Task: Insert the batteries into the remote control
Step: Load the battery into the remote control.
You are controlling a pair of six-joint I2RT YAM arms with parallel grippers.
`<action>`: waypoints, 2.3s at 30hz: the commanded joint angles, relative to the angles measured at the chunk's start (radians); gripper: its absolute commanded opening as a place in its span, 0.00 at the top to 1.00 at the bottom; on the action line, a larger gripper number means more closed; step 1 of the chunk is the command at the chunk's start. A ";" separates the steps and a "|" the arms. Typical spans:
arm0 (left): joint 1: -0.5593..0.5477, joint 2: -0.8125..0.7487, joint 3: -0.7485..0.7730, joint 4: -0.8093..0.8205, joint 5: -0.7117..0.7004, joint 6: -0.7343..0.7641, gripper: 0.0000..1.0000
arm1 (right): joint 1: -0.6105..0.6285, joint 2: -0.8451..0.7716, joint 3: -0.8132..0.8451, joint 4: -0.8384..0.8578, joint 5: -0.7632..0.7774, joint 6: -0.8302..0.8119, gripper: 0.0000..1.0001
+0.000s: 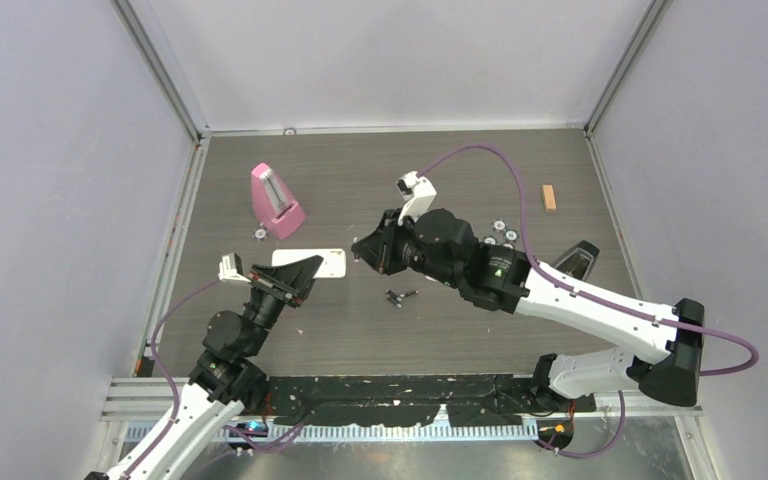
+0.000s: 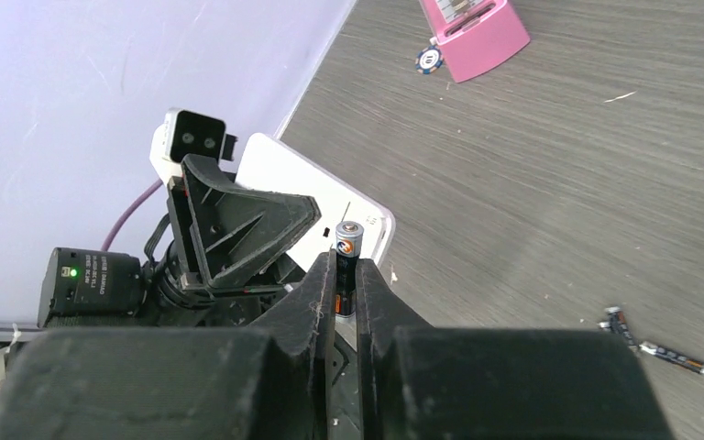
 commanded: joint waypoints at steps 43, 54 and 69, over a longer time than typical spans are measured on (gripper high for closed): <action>0.005 0.106 -0.071 0.473 0.009 -0.130 1.00 | 0.283 0.269 0.275 -0.050 0.634 -0.065 0.89; 0.004 0.110 -0.072 0.507 -0.014 -0.139 1.00 | 0.283 0.273 0.255 -0.046 0.596 -0.008 0.89; 0.004 0.166 -0.075 0.603 -0.026 -0.166 1.00 | 0.282 0.278 0.299 -0.167 0.552 0.053 0.81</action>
